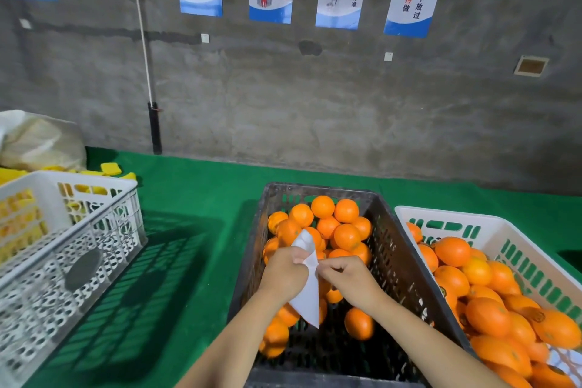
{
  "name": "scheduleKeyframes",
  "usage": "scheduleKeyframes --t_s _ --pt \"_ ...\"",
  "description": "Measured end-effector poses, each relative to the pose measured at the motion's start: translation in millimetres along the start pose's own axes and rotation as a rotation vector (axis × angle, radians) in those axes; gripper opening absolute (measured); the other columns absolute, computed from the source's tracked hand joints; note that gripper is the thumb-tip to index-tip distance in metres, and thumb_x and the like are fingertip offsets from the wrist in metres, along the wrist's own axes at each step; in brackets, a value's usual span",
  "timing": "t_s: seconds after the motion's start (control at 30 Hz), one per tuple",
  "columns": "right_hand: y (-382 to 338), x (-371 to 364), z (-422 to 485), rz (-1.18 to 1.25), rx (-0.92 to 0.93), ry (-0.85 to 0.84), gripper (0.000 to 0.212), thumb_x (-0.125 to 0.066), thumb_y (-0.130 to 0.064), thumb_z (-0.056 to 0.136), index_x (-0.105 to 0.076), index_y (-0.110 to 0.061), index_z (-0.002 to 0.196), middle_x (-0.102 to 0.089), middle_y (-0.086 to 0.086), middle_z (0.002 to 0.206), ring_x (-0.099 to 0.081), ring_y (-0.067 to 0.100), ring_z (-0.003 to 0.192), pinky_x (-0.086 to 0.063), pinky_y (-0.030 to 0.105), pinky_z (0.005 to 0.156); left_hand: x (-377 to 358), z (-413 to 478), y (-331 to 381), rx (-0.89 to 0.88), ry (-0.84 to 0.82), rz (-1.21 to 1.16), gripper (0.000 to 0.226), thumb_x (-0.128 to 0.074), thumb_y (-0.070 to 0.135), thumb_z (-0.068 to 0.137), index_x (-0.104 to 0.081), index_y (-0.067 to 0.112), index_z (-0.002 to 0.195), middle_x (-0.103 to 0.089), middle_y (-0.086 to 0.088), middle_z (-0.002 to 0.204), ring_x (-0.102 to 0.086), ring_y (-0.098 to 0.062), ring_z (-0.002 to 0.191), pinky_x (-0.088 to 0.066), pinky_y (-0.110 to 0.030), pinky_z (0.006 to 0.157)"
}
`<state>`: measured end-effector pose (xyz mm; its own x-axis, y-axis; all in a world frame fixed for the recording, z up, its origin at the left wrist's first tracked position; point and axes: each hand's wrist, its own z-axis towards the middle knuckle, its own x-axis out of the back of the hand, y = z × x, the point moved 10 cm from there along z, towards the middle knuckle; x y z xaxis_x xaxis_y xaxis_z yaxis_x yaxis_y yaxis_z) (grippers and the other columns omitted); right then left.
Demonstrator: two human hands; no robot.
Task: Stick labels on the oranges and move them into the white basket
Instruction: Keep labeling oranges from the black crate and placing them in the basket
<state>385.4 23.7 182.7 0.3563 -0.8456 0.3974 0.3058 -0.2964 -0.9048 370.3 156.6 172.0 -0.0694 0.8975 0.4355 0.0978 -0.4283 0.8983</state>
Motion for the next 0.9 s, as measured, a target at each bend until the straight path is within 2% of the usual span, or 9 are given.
scheduleKeyframes --t_s 0.07,0.17,0.23,0.33,0.47,0.57,0.67,0.8,0.9 --pt "6 1 0 0.03 -0.026 0.004 0.031 -0.059 -0.01 0.097 -0.067 0.005 0.071 -0.056 0.021 0.066 -0.042 0.018 0.061 -0.034 0.033 0.058 4 0 2 -0.021 0.051 0.03 0.026 -0.043 0.006 0.096 -0.06 -0.007 0.112 -0.054 -0.026 0.09 -0.047 -0.028 0.068 -0.03 -0.029 0.058" --pt "15 15 6 0.064 -0.073 0.145 0.027 -0.066 -0.014 0.095 -0.073 0.006 0.079 -0.067 0.021 0.074 -0.056 0.02 0.064 -0.043 0.026 0.055 12 -5 4 -0.037 0.115 0.158 0.018 -0.044 0.014 0.093 -0.047 0.007 0.076 -0.037 -0.001 0.062 -0.033 -0.02 0.056 -0.023 -0.031 0.055" --pt "24 33 8 0.083 -0.115 0.29 0.02 -0.071 -0.015 0.092 -0.077 -0.003 0.078 -0.069 0.019 0.074 -0.062 0.021 0.065 -0.048 0.025 0.056 13 -11 8 -0.062 0.113 0.294 0.022 -0.045 0.02 0.09 -0.036 0.015 0.07 -0.037 0.002 0.061 -0.033 -0.019 0.055 -0.021 -0.031 0.051" --pt "38 52 8 -0.012 -0.158 0.401 0.024 -0.074 -0.02 0.09 -0.074 -0.007 0.07 -0.068 0.012 0.069 -0.065 0.028 0.067 -0.053 0.037 0.062 -1 -17 12 -0.085 0.019 0.508 0.016 -0.044 0.022 0.091 -0.045 0.018 0.075 -0.051 -0.003 0.072 -0.05 -0.024 0.068 -0.029 -0.03 0.054" --pt "39 47 16 -0.331 -0.143 0.359 0.023 -0.072 -0.04 0.09 -0.071 -0.027 0.071 -0.067 -0.009 0.068 -0.061 0.01 0.065 -0.047 0.03 0.056 -17 -16 7 -0.086 -0.047 0.737 0.025 -0.042 0.029 0.097 -0.047 0.016 0.076 -0.058 -0.005 0.081 -0.061 -0.029 0.082 -0.041 -0.031 0.063" --pt "15 30 38 -0.558 -0.007 0.305 0.024 -0.065 -0.04 0.096 -0.069 -0.025 0.077 -0.067 -0.004 0.074 -0.058 0.014 0.066 -0.045 0.039 0.056 -22 -15 7 -0.098 -0.041 0.925 0.038 -0.035 0.039 0.102 -0.058 0.016 0.083 -0.068 -0.009 0.095 -0.065 -0.029 0.088 -0.041 -0.03 0.065" --pt "-8 -1 60 -0.802 0.139 0.217 0.027 -0.057 -0.039 0.1 -0.067 -0.021 0.082 -0.064 -0.004 0.081 -0.055 0.015 0.069 -0.043 0.039 0.055 -30 -16 3 -0.108 -0.058 1.041 0.048 -0.033 0.047 0.103 -0.064 0.014 0.088 -0.067 -0.008 0.09 -0.064 -0.027 0.082 -0.036 -0.029 0.058" --pt "-11 -42 85 -1.109 0.244 0.082 0.031 -0.04 -0.033 0.105 -0.066 -0.018 0.096 -0.063 -0.001 0.1 -0.062 0.022 0.082 -0.05 0.04 0.062 -32 -12 -5 -0.063 -0.103 1.114 0.041 -0.038 0.044 0.104 -0.066 0.014 0.102 -0.068 -0.008 0.103 -0.064 -0.025 0.09 -0.037 -0.031 0.061" --pt "-6 -58 95 -1.151 0.295 0.035 0.029 -0.042 -0.026 0.104 -0.067 -0.014 0.095 -0.062 0.004 0.1 -0.064 0.027 0.081 -0.052 0.044 0.06 -31 -8 -7 -0.04 -0.119 1.111 0.033 -0.04 0.039 0.104 -0.062 0.017 0.095 -0.067 -0.008 0.105 -0.064 -0.025 0.091 -0.032 -0.03 0.056"
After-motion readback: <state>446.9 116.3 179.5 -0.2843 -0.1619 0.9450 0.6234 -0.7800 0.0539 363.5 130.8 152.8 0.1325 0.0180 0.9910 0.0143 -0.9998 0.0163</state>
